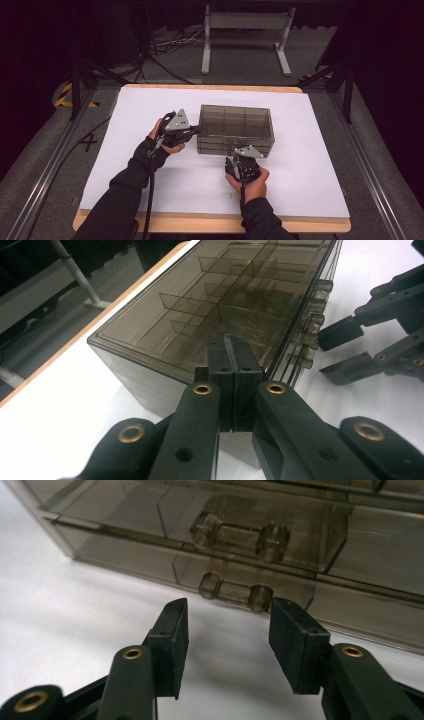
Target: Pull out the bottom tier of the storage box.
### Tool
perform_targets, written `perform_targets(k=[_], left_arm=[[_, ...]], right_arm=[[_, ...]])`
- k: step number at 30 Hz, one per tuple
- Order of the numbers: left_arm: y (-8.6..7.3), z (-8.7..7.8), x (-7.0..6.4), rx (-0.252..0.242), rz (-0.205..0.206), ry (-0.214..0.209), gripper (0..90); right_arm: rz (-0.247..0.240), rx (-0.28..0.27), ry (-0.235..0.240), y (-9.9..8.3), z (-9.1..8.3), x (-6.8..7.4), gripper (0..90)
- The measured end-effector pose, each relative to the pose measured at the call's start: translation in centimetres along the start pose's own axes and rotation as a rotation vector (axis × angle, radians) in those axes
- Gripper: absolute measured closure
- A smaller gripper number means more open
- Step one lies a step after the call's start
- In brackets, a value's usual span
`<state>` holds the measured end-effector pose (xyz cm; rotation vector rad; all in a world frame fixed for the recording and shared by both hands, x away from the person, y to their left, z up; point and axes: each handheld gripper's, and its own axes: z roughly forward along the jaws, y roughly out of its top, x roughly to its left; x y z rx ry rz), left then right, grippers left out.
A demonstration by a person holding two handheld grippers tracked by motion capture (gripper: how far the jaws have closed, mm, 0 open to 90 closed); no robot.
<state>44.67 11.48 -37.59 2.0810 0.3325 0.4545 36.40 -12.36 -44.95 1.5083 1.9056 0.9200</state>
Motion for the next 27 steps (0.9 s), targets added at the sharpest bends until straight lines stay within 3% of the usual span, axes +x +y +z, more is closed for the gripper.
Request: perform_targets(k=[4, 6, 11, 16, 20, 27], left_arm=[[0.0, 0.0, -0.1, -0.001, 0.003, 0.005, 90.0], [0.0, 0.0, -0.1, 0.000, 0.005, 0.004, 90.0], [0.0, 0.0, -0.2, -0.001, 0.014, 0.015, 90.0], [0.0, 0.0, -0.3, -0.002, 0.016, 0.018, 90.0], [0.0, 0.0, -0.3, 0.001, 0.019, 0.022, 90.0], [0.0, 0.0, -0.3, -0.002, 0.016, 0.017, 90.0]], right_arm=[[0.039, -0.008, -0.036, 0.1, 0.3, 0.3, 53.0], [0.030, -0.005, -0.071, 0.1, 0.4, 0.7, 53.8], [0.080, 0.001, -0.089, 0.3, 0.6, 1.1, 54.2], [0.067, 0.010, -0.140, 0.3, 0.8, 1.8, 54.3], [0.106, 0.021, -0.139, 0.4, 0.9, 1.8, 54.9], [0.107, 0.022, -0.128, 0.4, 0.8, 1.7, 56.3]])
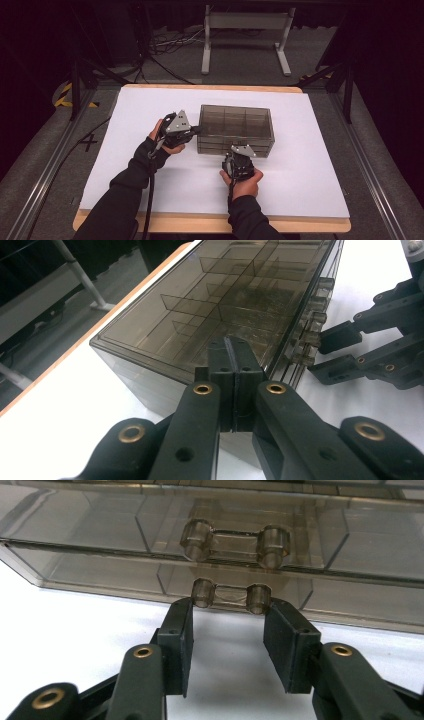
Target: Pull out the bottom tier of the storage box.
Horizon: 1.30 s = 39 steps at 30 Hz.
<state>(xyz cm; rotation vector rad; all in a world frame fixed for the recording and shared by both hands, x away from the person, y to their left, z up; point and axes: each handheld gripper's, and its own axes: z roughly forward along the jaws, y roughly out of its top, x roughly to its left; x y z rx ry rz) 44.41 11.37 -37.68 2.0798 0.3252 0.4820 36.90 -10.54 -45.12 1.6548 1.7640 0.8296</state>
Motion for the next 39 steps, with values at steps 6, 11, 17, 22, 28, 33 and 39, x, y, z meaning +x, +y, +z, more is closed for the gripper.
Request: perform_targets(k=[6, 11, 17, 22, 28, 33, 39], left_arm=[[0.0, 0.0, 0.0, -0.001, -0.003, -0.002, 90.0], [0.0, 0.0, 0.0, 0.001, 0.002, 0.002, 90.0], [0.0, 0.0, 0.0, 0.001, 0.002, 0.001, 90.0], [0.0, 0.1, 0.0, 0.001, 0.004, 0.003, 90.0], [0.0, 0.1, 0.0, -0.002, -0.005, 0.005, 90.0], [-0.1, -0.1, 0.0, -0.026, -0.024, -0.004, 85.6], [-0.6, -1.5, -1.0, -0.091, -0.046, -0.003, 79.6]], right_arm=[[0.003, -0.002, 0.004, -0.1, -0.1, -0.2, 56.4], [-0.002, 0.002, 0.010, -0.3, -0.4, -0.2, 56.3], [-0.011, 0.002, 0.022, -0.5, -0.7, -0.3, 56.2], [-0.016, 0.010, 0.041, -0.8, -1.1, -0.5, 55.7], [-0.045, 0.008, 0.069, -1.0, -1.9, -0.6, 48.9], [-0.096, -0.004, 0.114, -0.9, -2.6, -1.7, 45.8], [-0.146, -0.061, 0.183, -0.7, -4.1, -5.0, 45.4]])
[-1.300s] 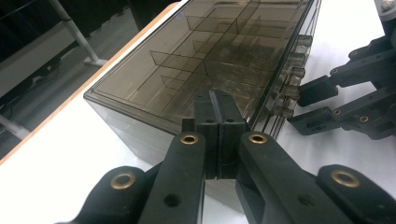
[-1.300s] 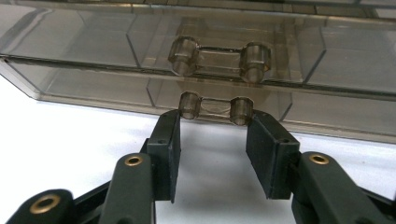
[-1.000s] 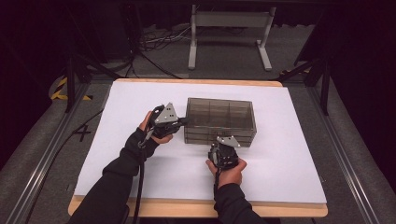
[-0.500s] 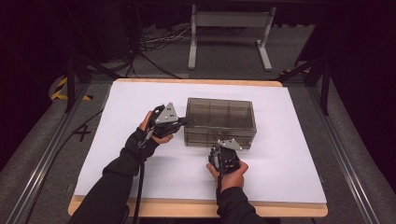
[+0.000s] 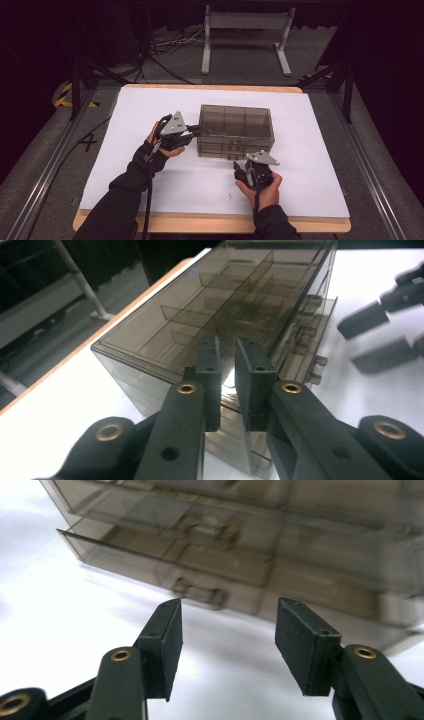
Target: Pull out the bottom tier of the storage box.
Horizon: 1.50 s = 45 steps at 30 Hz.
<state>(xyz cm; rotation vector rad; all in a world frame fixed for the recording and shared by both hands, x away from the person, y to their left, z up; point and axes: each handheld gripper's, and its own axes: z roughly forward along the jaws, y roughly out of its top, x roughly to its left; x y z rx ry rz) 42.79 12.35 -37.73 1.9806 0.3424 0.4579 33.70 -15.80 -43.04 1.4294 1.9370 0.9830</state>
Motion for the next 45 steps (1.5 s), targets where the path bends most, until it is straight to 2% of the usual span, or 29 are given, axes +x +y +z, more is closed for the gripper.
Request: perform_targets(k=[1, 2, 3, 6, 8, 9, 11, 13, 15, 17, 19, 21, 22, 24, 26, 27, 29, 30, 34, 36, 37, 39, 45], left_arm=[[-0.1, -0.2, -0.2, 0.000, -0.002, 0.001, 77.8], [-0.4, -0.5, -0.6, 0.006, -0.004, 0.013, 75.2], [-0.6, -0.7, -0.9, 0.019, -0.005, 0.010, 72.1], [-1.5, -1.0, -1.7, 0.044, -0.017, 0.009, 67.3], [-2.4, -1.2, -2.3, 0.086, -0.022, 0.013, 63.9], [-2.8, -1.2, -2.5, 0.098, -0.031, 0.015, 60.9], [-3.7, -1.2, -2.8, 0.137, -0.037, 0.017, 58.4], [-4.3, -0.9, -2.9, 0.170, -0.054, 0.019, 55.9], [-4.8, -0.4, -3.0, 0.206, -0.072, 0.029, 50.9], [-5.0, 0.2, -3.1, 0.249, -0.065, 0.056, 47.8], [-5.2, 0.7, -3.1, 0.274, -0.088, 0.041, 45.5], [-5.6, 1.4, -3.1, 0.305, -0.101, 0.035, 42.5], [-5.7, 1.7, -3.2, 0.323, -0.096, 0.031, 42.4], [-5.6, 2.0, -3.4, 0.326, -0.087, 0.032, 43.8], [-5.5, 1.9, -3.5, 0.320, -0.057, 0.047, 52.4], [-5.4, 2.0, -3.6, 0.323, -0.056, 0.060, 53.9], [-5.3, 2.3, -3.5, 0.329, -0.072, 0.047, 54.2], [-5.3, 2.4, -3.5, 0.334, -0.075, 0.053, 54.1], [-5.3, 3.0, -3.4, 0.345, -0.072, 0.030, 53.5], [-5.3, 3.1, -3.4, 0.349, -0.064, 0.022, 54.5], [-5.3, 3.1, -3.4, 0.355, -0.060, 0.038, 55.9], [-5.3, 3.1, -3.4, 0.352, -0.058, 0.021, 62.0], [-5.2, 3.4, -3.5, 0.359, -0.048, -0.003, 66.6]], right_arm=[[-0.010, -0.015, -0.008, 0.0, -0.5, -0.9, 45.3], [-0.012, -0.026, 0.005, 0.1, -0.8, -1.4, 44.8], [-0.025, -0.038, 0.036, 0.1, -1.4, -2.4, 43.9], [-0.092, -0.065, 0.082, 0.2, -2.6, -3.8, 41.6], [-0.137, -0.075, 0.095, 0.1, -3.1, -4.6, 40.3], [-0.154, -0.084, 0.119, 0.0, -3.4, -5.3, 39.8], [-0.178, -0.088, 0.128, -0.2, -3.7, -6.4, 39.6], [-0.193, -0.088, 0.144, -0.4, -3.8, -7.6, 39.4], [-0.209, -0.079, 0.138, -0.6, -3.7, -8.6, 39.3], [-0.212, -0.078, 0.154, -0.7, -3.5, -9.6, 39.4], [-0.197, -0.055, 0.173, -0.8, -3.0, -10.3, 41.3], [-0.202, -0.036, 0.193, -1.0, -2.3, -10.9, 42.7], [-0.215, -0.020, 0.190, -1.1, -2.0, -11.0, 42.7], [-0.221, 0.000, 0.225, -1.2, -1.4, -11.1, 42.8], [-0.226, 0.013, 0.235, -1.2, -1.0, -11.1, 42.7], [-0.225, 0.015, 0.241, -1.2, -0.9, -11.1, 42.7], [-0.230, 0.020, 0.253, -1.2, -0.6, -10.9, 42.7], [-0.230, 0.025, 0.262, -1.2, -0.5, -10.8, 42.7], [-0.234, 0.044, 0.279, -1.2, 0.3, -10.3, 42.7], [-0.238, 0.048, 0.281, -1.3, 0.3, -10.2, 42.1], [-0.246, 0.052, 0.271, -1.3, 0.4, -10.0, 42.1], [-0.233, 0.050, 0.274, -1.3, 0.5, -10.1, 42.5], [-0.241, 0.050, 0.269, -1.3, 0.4, -10.0, 45.0]])
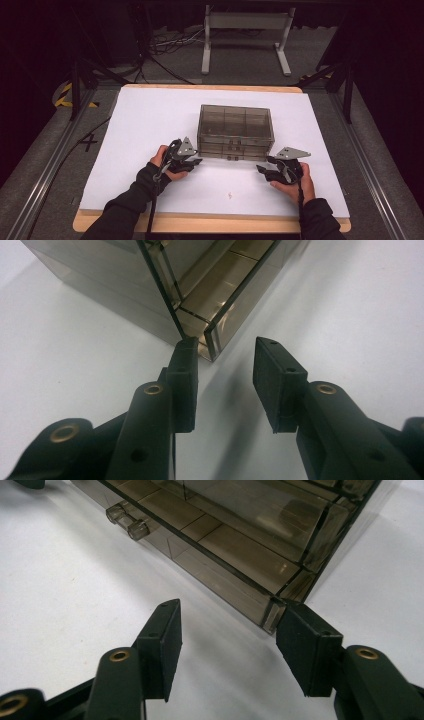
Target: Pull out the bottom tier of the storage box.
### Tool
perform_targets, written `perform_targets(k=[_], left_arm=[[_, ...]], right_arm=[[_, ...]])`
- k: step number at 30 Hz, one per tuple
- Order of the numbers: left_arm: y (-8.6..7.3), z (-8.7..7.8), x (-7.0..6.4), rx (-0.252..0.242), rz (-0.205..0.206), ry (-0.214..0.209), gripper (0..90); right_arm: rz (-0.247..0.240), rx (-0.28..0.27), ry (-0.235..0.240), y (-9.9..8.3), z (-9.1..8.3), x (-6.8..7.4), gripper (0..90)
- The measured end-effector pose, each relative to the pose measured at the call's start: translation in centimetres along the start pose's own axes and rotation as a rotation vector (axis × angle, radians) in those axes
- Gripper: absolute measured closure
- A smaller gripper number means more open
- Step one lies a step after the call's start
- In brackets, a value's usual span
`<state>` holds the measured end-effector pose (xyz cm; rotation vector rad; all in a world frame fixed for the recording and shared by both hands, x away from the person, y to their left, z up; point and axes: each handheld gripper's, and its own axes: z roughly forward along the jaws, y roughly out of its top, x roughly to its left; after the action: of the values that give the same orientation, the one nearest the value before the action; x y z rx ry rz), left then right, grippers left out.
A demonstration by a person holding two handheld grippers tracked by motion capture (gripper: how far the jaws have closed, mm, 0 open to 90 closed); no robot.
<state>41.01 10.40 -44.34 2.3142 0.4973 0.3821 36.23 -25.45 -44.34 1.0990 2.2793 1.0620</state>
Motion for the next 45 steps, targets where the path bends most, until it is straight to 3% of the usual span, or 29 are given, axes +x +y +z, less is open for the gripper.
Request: perform_targets(k=[4, 7, 12, 17, 21, 37, 45], left_arm=[[0.0, 0.0, 0.1, 0.006, 0.010, 0.010, 74.0], [-0.2, 0.0, 0.3, 0.004, -0.004, -0.005, 79.2], [-0.2, 0.1, 0.2, 0.021, 0.018, -0.003, 80.9], [-0.3, 0.0, 0.2, 0.022, 0.013, -0.013, 83.7], [-0.4, -0.2, 0.0, 0.034, 0.043, -0.019, 84.2], [-0.8, -0.9, -0.8, 0.048, 0.068, -0.092, 85.6], [-0.8, -1.1, -1.2, 0.062, 0.093, -0.100, 85.8]], right_arm=[[0.001, 0.002, -0.021, 0.0, -0.2, 0.0, 57.3], [-0.020, 0.015, -0.035, -0.1, -0.5, -0.1, 67.5], [-0.021, 0.021, -0.050, -0.1, -0.7, -0.3, 79.1], [-0.028, 0.021, -0.037, -0.2, -0.9, -0.4, 79.8], [-0.046, 0.018, -0.021, -0.3, -1.2, -0.4, 80.3], [-0.079, 0.043, 0.009, -0.7, -1.9, -0.1, 80.4], [-0.085, 0.055, 0.019, -0.9, -2.3, 0.2, 80.5]])
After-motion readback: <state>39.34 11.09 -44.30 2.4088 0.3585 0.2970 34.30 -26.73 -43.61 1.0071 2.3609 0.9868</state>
